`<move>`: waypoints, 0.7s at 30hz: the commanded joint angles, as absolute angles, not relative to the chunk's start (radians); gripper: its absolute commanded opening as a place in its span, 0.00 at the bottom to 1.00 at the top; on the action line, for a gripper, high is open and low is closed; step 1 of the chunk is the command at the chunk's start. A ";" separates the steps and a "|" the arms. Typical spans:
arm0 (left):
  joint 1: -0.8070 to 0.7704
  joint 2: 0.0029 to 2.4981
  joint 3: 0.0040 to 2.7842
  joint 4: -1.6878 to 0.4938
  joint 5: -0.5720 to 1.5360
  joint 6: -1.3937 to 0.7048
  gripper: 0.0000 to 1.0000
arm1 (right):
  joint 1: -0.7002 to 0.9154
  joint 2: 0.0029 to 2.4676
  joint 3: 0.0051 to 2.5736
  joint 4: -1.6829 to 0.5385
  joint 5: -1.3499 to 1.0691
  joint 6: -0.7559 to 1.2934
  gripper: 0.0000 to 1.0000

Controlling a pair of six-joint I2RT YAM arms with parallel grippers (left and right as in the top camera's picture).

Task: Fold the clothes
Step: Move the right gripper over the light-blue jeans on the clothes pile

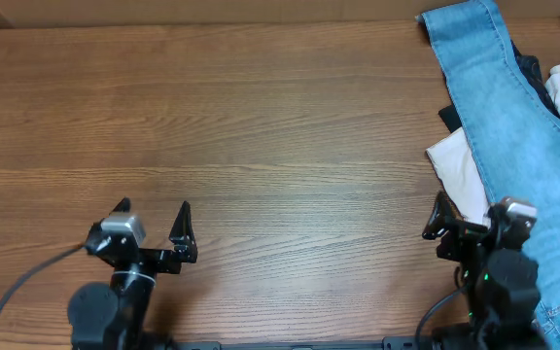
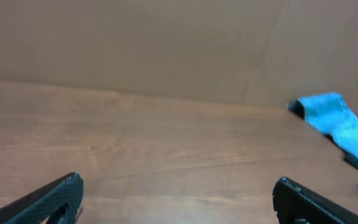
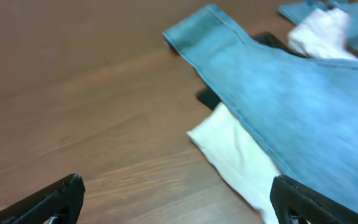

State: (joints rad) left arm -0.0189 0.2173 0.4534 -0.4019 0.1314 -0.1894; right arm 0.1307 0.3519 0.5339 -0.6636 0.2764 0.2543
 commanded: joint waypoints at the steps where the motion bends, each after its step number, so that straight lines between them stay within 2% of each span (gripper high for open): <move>1: -0.014 0.348 0.596 -0.467 0.175 -0.206 1.00 | 0.126 0.493 0.714 -0.749 0.340 0.288 1.00; 9: -0.014 0.631 0.840 -0.699 0.215 -0.206 1.00 | 0.109 0.781 0.956 -0.968 0.352 0.281 1.00; 13: -0.014 0.711 0.855 -0.710 0.309 -0.206 1.00 | 0.104 0.923 0.962 -0.981 0.374 0.281 1.00; 21: -0.014 0.797 0.855 -0.712 0.308 -0.207 1.00 | 0.098 1.131 0.961 -1.004 0.550 0.290 1.00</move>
State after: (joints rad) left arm -0.0189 0.7776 0.8288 -0.7116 0.2783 -0.1928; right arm 0.1108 1.0660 0.9371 -1.0073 0.4255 0.2783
